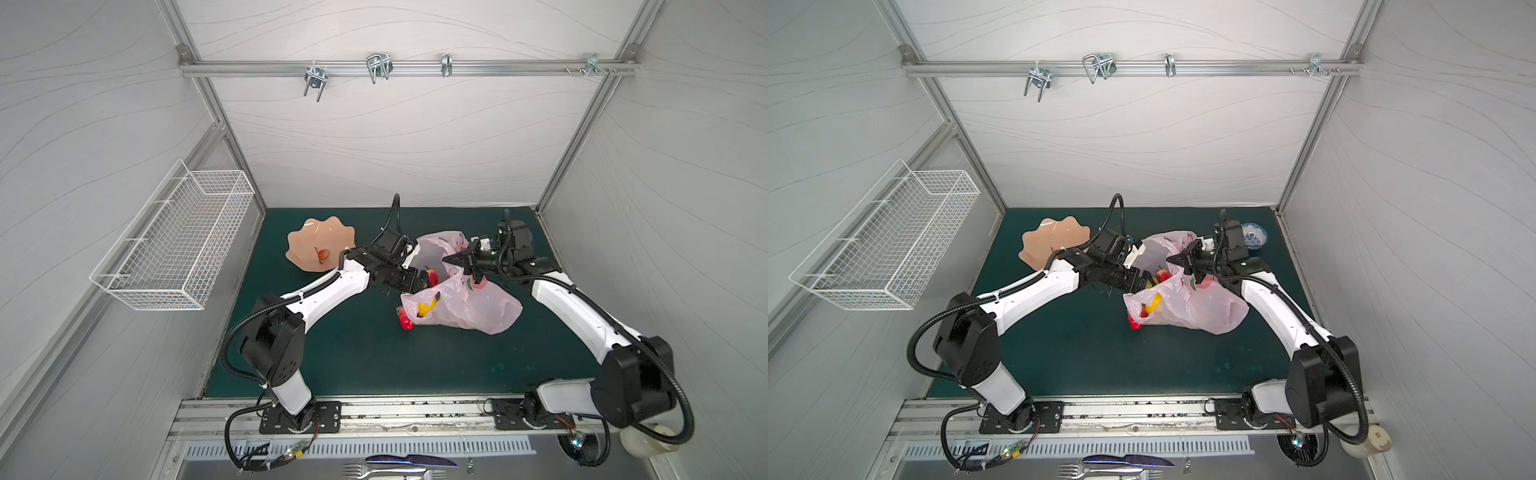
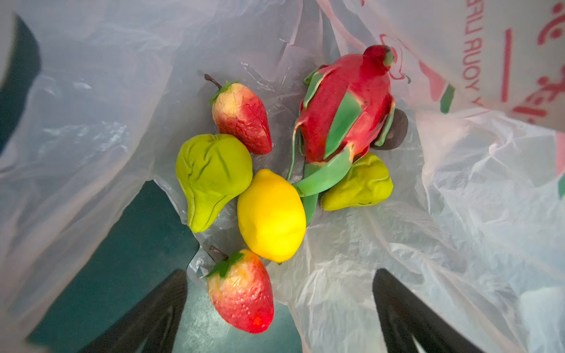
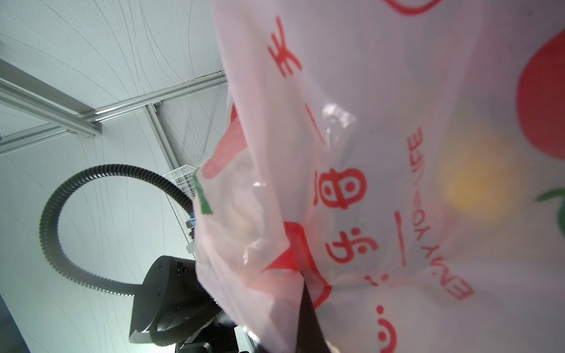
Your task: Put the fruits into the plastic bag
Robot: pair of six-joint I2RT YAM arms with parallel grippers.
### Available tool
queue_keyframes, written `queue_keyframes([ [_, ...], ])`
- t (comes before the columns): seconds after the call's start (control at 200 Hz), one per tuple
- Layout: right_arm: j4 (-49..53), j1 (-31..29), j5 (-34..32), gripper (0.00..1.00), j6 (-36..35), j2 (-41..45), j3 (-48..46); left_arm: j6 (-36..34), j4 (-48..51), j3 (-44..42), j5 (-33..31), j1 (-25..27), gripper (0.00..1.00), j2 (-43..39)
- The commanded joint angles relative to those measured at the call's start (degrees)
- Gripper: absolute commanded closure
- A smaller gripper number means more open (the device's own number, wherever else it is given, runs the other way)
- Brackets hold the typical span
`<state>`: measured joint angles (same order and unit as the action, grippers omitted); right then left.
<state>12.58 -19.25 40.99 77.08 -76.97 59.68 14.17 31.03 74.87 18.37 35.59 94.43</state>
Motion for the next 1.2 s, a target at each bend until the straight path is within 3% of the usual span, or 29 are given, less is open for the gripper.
queue_keyframes([
  [0.0,1.0,0.3,-0.2,1.0,0.4,1.4,-0.1,1.6,4.3,0.2,-1.0,-0.4,0.03,-1.5],
  [0.23,1.3,0.3,-0.2,1.0,0.3,1.6,-0.1,6.7,10.8,-3.1,0.1,-0.5,0.05,-2.3],
  [0.575,1.3,0.3,-0.2,1.0,0.2,1.8,-0.2,17.3,7.7,-5.6,4.5,-0.2,0.1,2.9],
  [0.92,1.7,0.3,-0.1,1.0,0.2,1.8,0.3,20.0,10.3,-5.3,6.2,0.9,0.16,9.2],
  [1.08,1.6,0.3,-0.1,1.0,0.3,1.5,0.5,20.3,9.3,-6.8,7.4,1.0,0.23,9.7],
  [1.196,1.6,0.3,-0.2,1.0,0.2,1.5,0.4,20.2,9.3,-5.8,7.6,0.9,0.34,9.9],
])
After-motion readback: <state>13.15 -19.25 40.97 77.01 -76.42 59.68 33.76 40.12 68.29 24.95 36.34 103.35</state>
